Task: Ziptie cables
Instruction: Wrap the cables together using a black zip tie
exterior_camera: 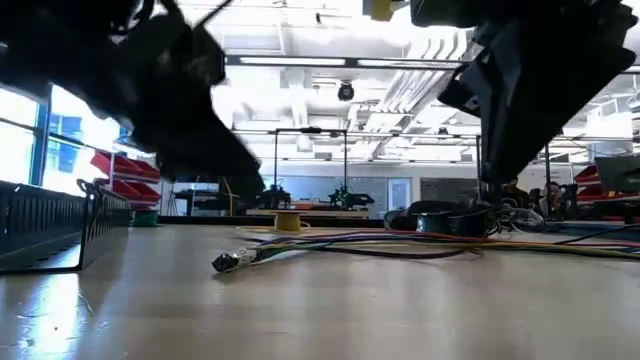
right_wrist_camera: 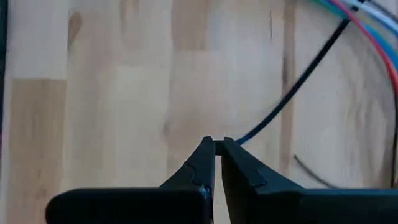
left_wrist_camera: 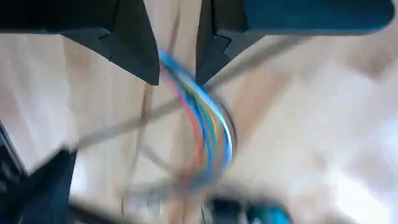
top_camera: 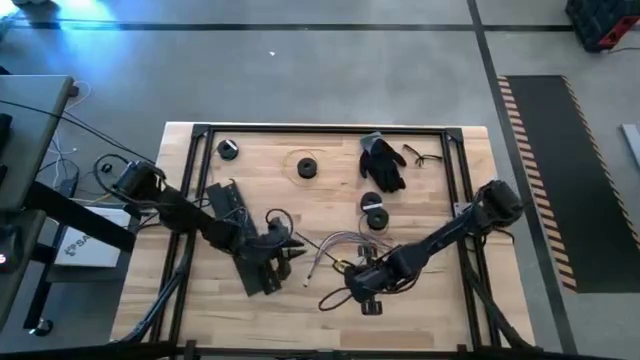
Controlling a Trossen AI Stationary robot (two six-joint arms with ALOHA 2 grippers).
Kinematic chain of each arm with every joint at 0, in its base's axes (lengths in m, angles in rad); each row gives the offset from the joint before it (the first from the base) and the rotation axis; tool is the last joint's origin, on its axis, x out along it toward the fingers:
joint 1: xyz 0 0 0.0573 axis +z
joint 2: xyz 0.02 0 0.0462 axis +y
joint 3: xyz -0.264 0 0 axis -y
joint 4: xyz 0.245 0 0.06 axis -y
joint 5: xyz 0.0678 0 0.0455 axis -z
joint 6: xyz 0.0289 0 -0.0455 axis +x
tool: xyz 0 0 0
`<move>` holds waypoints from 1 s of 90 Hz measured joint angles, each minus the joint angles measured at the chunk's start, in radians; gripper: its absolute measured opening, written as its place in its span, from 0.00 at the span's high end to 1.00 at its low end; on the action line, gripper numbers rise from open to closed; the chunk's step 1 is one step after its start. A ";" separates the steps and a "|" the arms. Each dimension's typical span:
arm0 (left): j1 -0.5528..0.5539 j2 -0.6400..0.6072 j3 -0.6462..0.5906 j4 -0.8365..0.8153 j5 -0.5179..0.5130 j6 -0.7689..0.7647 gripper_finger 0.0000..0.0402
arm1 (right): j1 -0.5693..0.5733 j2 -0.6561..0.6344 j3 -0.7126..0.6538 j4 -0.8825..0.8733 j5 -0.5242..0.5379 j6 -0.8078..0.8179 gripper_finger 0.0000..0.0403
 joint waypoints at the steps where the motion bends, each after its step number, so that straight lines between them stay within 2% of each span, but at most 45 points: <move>1: 0.002 0.005 0.000 -0.003 0.006 -0.001 0.82 | 0.000 0.001 0.000 -0.002 -0.001 0.006 1.00; 21: 0.099 0.147 0.018 0.005 0.015 0.055 0.94 | -0.014 0.003 0.000 -0.026 0.000 0.028 1.00; 32: 0.190 0.238 0.065 0.086 0.104 0.157 0.99 | -0.014 0.002 0.000 -0.038 -0.006 0.030 1.00; 44: 0.275 0.338 0.131 0.231 0.198 0.299 0.99 | -0.013 0.001 0.000 -0.080 -0.011 0.063 1.00; 55: 0.339 0.395 0.215 0.243 0.241 0.410 0.99 | -0.007 0.001 0.000 -0.119 -0.014 0.112 1.00; 73: 0.403 0.398 0.299 0.184 0.239 0.539 1.00 | 0.014 0.000 -0.001 -0.120 -0.058 0.151 1.00; 90: 0.384 0.274 0.318 0.000 0.237 0.559 1.00 | 0.015 -0.001 -0.066 -0.071 -0.070 0.161 1.00</move>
